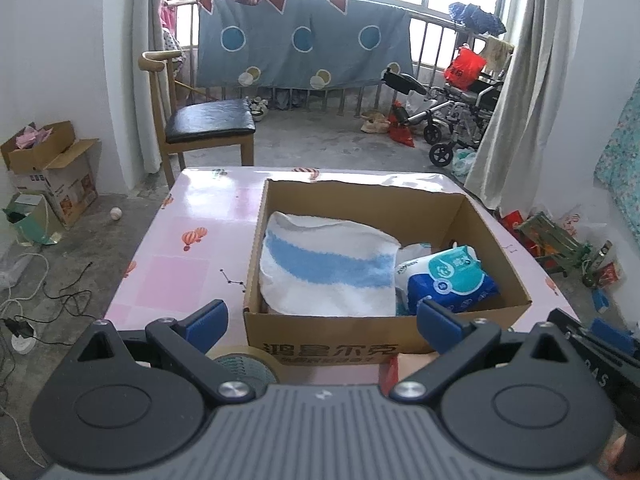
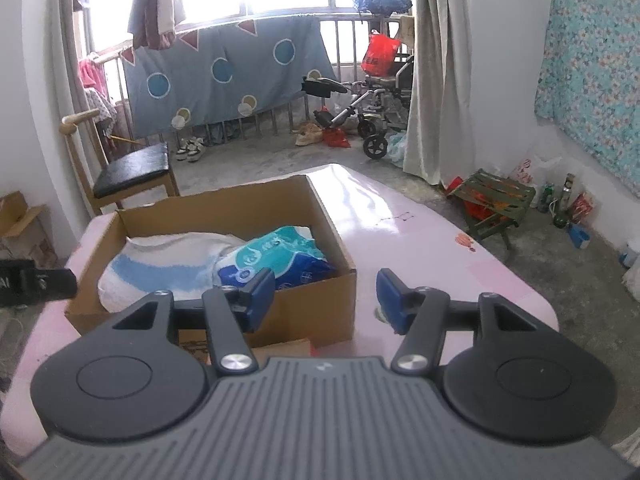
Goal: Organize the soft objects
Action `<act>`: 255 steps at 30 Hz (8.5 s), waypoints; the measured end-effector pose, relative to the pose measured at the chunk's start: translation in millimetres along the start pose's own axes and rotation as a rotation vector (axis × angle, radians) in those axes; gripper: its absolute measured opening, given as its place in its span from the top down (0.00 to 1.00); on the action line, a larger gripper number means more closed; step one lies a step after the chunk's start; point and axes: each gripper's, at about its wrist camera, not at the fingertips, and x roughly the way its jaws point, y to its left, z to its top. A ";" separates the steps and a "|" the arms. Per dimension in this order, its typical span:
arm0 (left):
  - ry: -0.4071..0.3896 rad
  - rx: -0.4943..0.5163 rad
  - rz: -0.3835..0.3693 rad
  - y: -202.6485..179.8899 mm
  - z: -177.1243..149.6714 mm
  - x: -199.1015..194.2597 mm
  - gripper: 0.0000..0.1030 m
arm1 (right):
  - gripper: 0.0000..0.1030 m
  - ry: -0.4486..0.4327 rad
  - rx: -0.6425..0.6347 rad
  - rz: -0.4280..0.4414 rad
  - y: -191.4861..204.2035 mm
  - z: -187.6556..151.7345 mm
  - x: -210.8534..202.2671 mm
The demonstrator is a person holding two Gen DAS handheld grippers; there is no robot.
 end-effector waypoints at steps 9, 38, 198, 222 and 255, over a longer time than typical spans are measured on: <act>-0.028 0.028 0.022 -2.4 -0.4 -2.2 0.00 | 0.42 0.013 0.005 0.014 -0.5 -1.9 3.1; -0.020 0.072 -0.002 -8.0 -3.0 0.0 0.00 | 0.40 0.033 0.011 0.022 -3.7 -3.9 3.4; 0.043 0.116 -0.007 -5.7 -12.4 12.8 0.00 | 0.29 0.049 -0.034 0.029 -14.0 -3.3 2.1; 0.042 0.126 -0.001 -11.0 -13.3 12.0 0.00 | 0.29 0.059 -0.038 0.046 -17.4 -2.0 1.5; 0.038 0.112 -0.004 -4.3 -11.9 9.3 0.00 | 0.28 0.066 -0.046 0.045 -16.2 -3.7 2.3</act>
